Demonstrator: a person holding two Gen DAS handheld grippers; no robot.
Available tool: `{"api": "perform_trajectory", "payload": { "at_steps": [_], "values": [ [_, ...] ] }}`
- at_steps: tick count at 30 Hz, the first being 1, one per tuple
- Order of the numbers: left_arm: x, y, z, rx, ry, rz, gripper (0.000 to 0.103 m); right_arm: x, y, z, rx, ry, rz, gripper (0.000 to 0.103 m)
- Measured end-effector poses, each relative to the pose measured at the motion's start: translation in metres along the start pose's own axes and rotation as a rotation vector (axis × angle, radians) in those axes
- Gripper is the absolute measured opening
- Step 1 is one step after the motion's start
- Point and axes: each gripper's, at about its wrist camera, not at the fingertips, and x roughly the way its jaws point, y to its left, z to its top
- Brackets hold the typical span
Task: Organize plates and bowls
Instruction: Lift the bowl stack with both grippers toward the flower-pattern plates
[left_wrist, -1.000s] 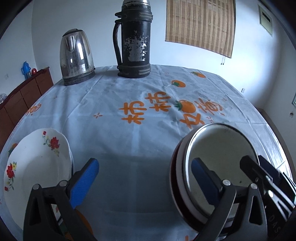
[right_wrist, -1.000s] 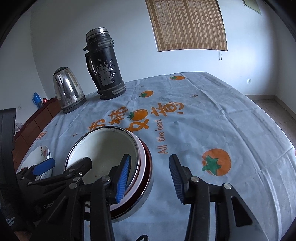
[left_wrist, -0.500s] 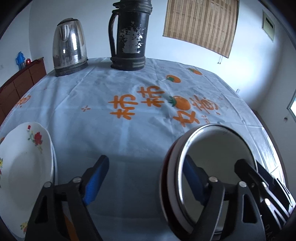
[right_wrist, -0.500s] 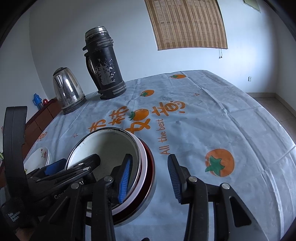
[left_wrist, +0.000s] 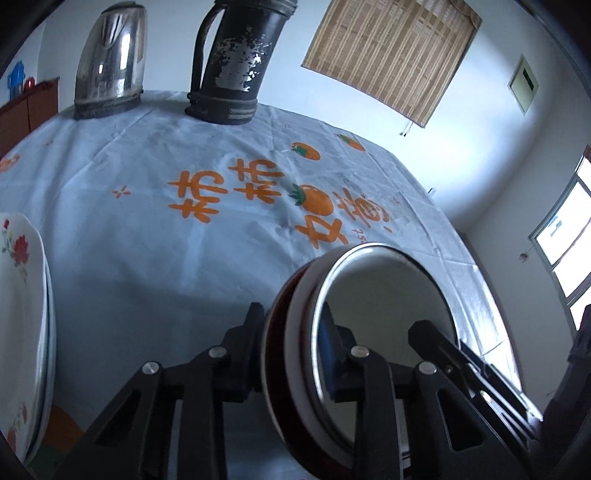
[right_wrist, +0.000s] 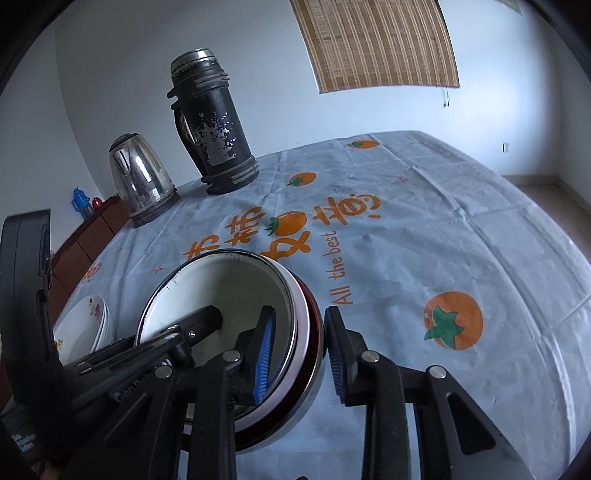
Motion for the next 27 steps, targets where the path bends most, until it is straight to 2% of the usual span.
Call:
{"api": "perform_trajectory", "payload": {
  "at_steps": [4, 9, 11, 15, 18, 22, 27],
  "values": [
    [-0.001, -0.009, -0.004, 0.051, -0.019, 0.052, 0.027, 0.0, 0.003, -0.001, -0.018, -0.003, -0.016, 0.028],
    [0.0, 0.0, -0.003, -0.006, 0.005, 0.008, 0.027, 0.001, 0.004, -0.001, -0.023, -0.007, -0.015, 0.029],
    [-0.002, 0.001, -0.004, -0.01, 0.01, 0.013, 0.027, 0.001, 0.003, -0.002, -0.017, -0.004, -0.008, 0.03],
    [-0.009, 0.0, -0.008, -0.006, 0.011, 0.047, 0.039, 0.0, -0.001, -0.004, 0.02, 0.039, 0.01, 0.031],
    [-0.007, 0.0, -0.009, -0.02, 0.027, 0.048, 0.039, 0.001, -0.004, -0.006, 0.048, 0.067, 0.024, 0.031],
    [-0.004, 0.0, -0.009, -0.024, 0.035, 0.019, 0.031, 0.004, 0.0, -0.006, 0.044, 0.08, 0.029, 0.035],
    [-0.006, -0.003, -0.011, -0.013, 0.019, 0.029, 0.03, 0.003, 0.0, -0.008, 0.038, 0.075, 0.022, 0.034]
  ]
}}
